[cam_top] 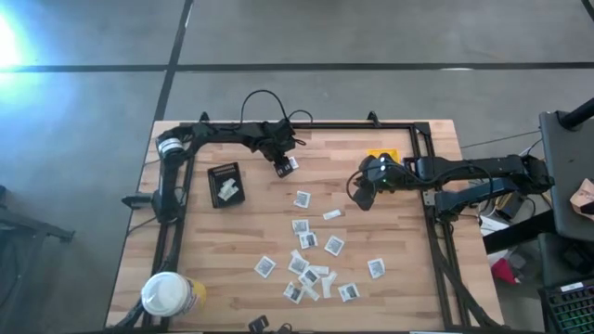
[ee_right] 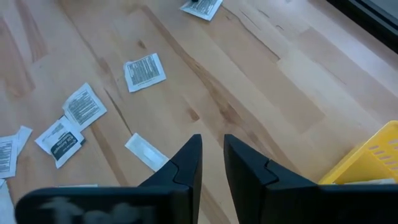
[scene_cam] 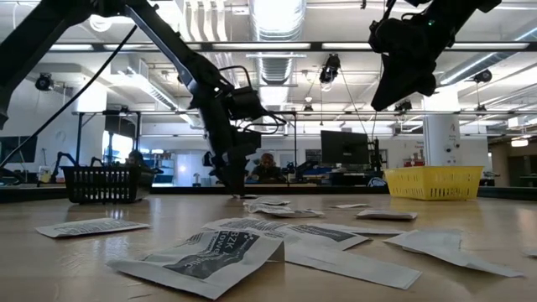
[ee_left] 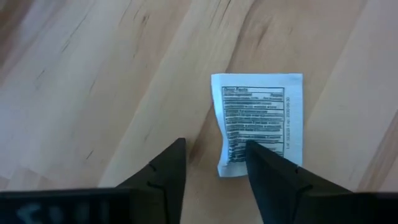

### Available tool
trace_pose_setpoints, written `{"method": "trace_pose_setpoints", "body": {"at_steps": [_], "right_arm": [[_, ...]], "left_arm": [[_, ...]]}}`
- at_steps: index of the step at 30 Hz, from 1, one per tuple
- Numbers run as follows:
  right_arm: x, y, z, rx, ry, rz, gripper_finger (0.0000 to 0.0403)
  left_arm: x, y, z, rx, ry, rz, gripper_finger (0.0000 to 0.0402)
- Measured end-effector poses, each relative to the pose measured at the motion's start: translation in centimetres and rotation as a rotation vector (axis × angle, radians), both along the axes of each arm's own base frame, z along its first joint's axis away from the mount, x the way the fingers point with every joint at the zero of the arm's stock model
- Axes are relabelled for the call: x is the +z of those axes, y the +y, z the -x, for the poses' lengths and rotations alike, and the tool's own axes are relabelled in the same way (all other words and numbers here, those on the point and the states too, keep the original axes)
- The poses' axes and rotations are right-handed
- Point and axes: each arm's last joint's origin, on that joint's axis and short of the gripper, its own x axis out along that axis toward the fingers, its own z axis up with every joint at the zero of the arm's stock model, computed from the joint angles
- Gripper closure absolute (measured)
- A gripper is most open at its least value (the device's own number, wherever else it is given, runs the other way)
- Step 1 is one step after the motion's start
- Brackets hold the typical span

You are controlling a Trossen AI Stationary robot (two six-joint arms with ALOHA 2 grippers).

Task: Pick & Place First Aid Supplies
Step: Put the black pad into the yellow bin

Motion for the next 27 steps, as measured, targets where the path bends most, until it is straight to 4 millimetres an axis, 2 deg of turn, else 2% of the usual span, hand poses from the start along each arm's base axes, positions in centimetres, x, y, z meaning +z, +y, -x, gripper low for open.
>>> {"method": "trace_pose_setpoints", "body": {"at_steps": [12,20,27], "right_arm": [[0.1,0.0,-0.1,-0.002,-0.013,0.003,0.0338],[0.1,0.4,-0.1,0.02,-0.014,0.0,0.0345],[0.1,1.3,-0.2,0.06,-0.017,0.004,0.0351]], "left_arm": [[-0.3,-0.4,0.5,0.004,0.005,0.012,0.0391],[0.6,-1.1,0.6,-0.005,0.003,0.008,0.04],[2.7,-2.5,0.7,-0.039,-0.038,-0.009,0.0401]]}}
